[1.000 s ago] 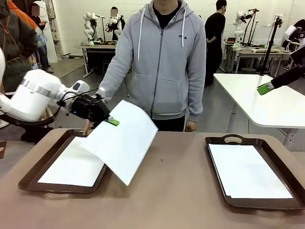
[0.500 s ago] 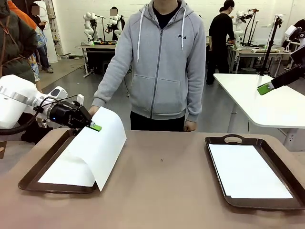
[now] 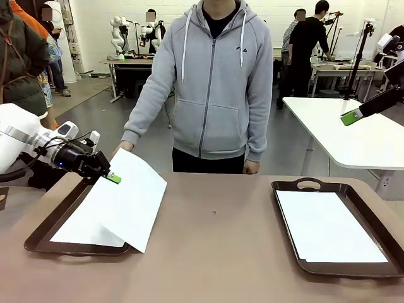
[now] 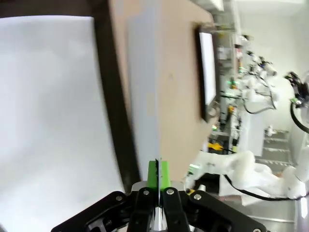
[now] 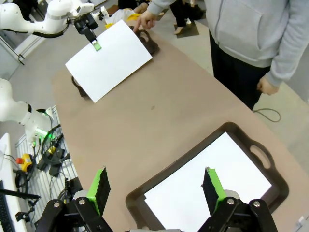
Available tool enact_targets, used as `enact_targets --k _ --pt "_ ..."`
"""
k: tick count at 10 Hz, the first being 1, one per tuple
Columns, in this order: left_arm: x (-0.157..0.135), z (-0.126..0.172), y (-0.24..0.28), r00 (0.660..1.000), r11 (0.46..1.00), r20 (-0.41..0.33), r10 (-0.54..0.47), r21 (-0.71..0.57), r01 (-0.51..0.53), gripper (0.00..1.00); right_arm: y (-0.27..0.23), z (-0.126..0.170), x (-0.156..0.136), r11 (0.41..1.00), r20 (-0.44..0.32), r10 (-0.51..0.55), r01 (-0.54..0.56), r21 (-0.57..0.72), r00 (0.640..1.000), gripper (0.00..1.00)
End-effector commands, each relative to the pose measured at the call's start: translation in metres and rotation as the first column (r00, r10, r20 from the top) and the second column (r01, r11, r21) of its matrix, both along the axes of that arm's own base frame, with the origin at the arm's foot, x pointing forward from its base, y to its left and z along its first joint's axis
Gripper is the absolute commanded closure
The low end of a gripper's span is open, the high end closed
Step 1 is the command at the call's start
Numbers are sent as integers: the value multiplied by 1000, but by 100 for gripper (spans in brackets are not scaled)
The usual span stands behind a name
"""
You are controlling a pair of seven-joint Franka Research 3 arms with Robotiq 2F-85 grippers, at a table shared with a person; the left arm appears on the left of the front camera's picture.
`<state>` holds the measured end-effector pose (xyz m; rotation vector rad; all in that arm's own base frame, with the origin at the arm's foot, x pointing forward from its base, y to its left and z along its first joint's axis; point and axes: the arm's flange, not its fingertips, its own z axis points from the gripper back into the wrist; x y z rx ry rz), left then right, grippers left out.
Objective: Sort the A4 documents.
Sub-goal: Place the A4 Paper in the designated Handle tray.
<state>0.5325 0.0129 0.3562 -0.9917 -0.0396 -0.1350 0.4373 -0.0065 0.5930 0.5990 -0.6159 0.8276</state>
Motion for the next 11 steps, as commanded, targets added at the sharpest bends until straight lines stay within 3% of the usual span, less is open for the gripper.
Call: enact_targets --k 1,3,6,9,11 --pt "-1 19 7 999 983 -29 42 178 -36 99 1 0 -1 1000 6 13 -13 12 1000 0" --pt "6 26 11 996 949 -73 51 314 -26 99 1 0 -1 1000 6 13 -13 12 1000 0" --pt "29 15 2 982 877 -188 19 475 74 99 1 0 -1 1000 6 13 -13 12 1000 0" --pt "43 -5 3 977 859 -212 10 503 100 99 1 0 -1 1000 6 13 -13 12 1000 0" --pt "43 -13 12 979 830 -191 77 557 44 99 1 0 -1 1000 6 13 -13 12 1000 0"
